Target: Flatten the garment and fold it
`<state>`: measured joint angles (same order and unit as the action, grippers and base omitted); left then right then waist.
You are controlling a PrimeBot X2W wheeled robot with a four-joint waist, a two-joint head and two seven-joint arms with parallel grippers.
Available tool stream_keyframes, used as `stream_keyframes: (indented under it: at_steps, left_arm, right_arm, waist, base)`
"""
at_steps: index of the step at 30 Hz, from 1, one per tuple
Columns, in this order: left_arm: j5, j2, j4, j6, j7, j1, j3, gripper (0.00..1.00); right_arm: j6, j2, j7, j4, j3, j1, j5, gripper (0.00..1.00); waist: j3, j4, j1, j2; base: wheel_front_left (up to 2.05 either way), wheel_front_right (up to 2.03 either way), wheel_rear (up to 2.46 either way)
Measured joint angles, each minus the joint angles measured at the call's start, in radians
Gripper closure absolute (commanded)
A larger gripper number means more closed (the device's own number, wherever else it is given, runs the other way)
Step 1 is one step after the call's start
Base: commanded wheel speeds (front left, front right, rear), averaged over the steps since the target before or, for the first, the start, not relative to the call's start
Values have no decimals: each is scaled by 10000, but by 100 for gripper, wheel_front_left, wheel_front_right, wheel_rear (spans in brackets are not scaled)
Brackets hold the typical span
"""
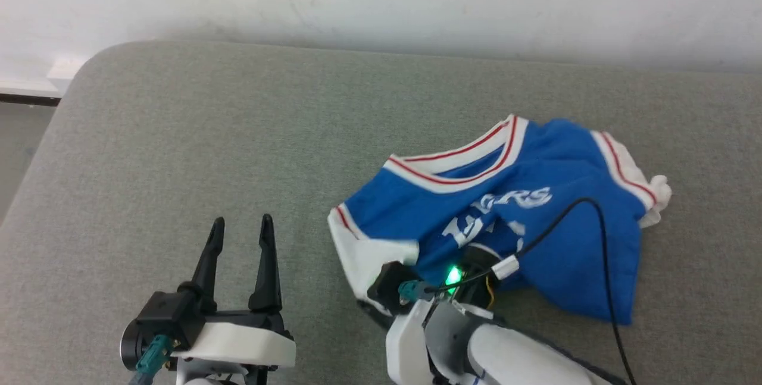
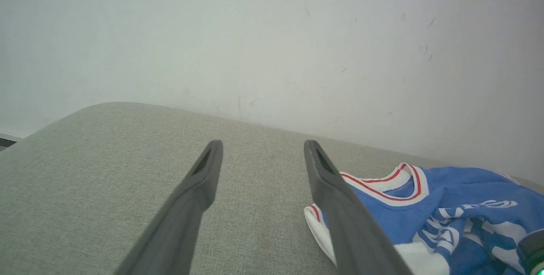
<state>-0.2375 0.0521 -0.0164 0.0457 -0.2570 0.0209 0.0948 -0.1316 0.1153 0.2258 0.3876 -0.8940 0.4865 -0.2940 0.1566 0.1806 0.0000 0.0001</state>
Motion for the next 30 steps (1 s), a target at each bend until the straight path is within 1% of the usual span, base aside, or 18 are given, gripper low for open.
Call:
stream_keyframes:
  at_steps: [1, 3, 4, 7, 9, 12, 16, 18, 20, 23, 25, 28, 30]
  left_arm:
    - [0, 0, 29, 0, 0, 7, 4, 0]
    - [0, 0, 100, 0, 0, 30, -4, 0]
    - [0, 0, 100, 0, 0, 30, -4, 0]
    - [2, 0, 134, 0, 0, 204, -23, 0]
    - [12, 0, 161, 0, 0, 321, -25, 0]
    - [17, 2, 155, 0, 2, 442, -73, 0]
    - [94, -2, 96, -8, 0, 616, -125, 0]
    - [104, -2, 36, -10, 0, 621, -150, 0]
    - [119, -2, -19, -10, 0, 624, -182, 0]
    - [150, -2, -119, -12, 0, 632, -238, 0]
    - [196, -4, -226, -13, 0, 636, -245, 0]
    - [234, -2, -382, -19, 0, 644, -251, 0]
    - [270, -4, -476, -19, 0, 654, -228, 0]
  right_arm:
    - [0, -44, 33, 221, -276, -5, -209, 0]
    - [0, -117, 12, 485, -537, 47, -838, 0]
    - [0, -117, 12, 485, -537, 47, -838, 0]
    - [0, -142, -96, 395, -380, 255, -1471, 0]
    - [0, -82, -125, 119, 17, 397, -1889, 0]
    - [0, 192, -259, -516, 1064, 407, -2247, 0]
    - [0, 732, -297, -1622, 3062, -131, -2278, 0]
    - [0, 941, -330, -2247, 4253, -746, -1996, 0]
    - [2, 1014, -360, -2963, 5540, -1505, -1406, 0]
    - [4, 698, -625, -4140, 7465, -2754, -288, 0]
    - [2, 125, -909, -4895, 8673, -3605, 307, 0]
    - [2, -485, -1465, -5718, 9998, -4689, 986, 0]
    - [2, -585, -1894, -5996, 10665, -5259, 1356, 0]
  waist:
    - [-29, 38, 0, 0]
    - [-171, 81, 0, 0]
    - [-171, 81, 0, 0]
    - [-365, 39, 0, 0]
    - [-512, -26, -1, 0]
    - [-720, -182, -1, 0]
    - [-892, -512, -1, 0]
    - [-947, -692, -1, 0]
    - [-979, -868, 0, 0]
    - [-975, -1111, -1, 0]
    - [-931, -1250, 0, 0]
    - [-790, -1403, 0, 0]
    - [-685, -1495, 1, 0]
  base:
    - [0, 0, 0]
    - [0, 0, 0]
    - [0, 0, 0]
    - [0, 0, 0]
    - [0, 0, 0]
    - [0, 0, 0]
    - [0, 0, 0]
    - [0, 0, 0]
    - [0, 0, 0]
    - [0, 0, 0]
    - [0, 0, 0]
    - [0, 0, 0]
    - [0, 0, 0]
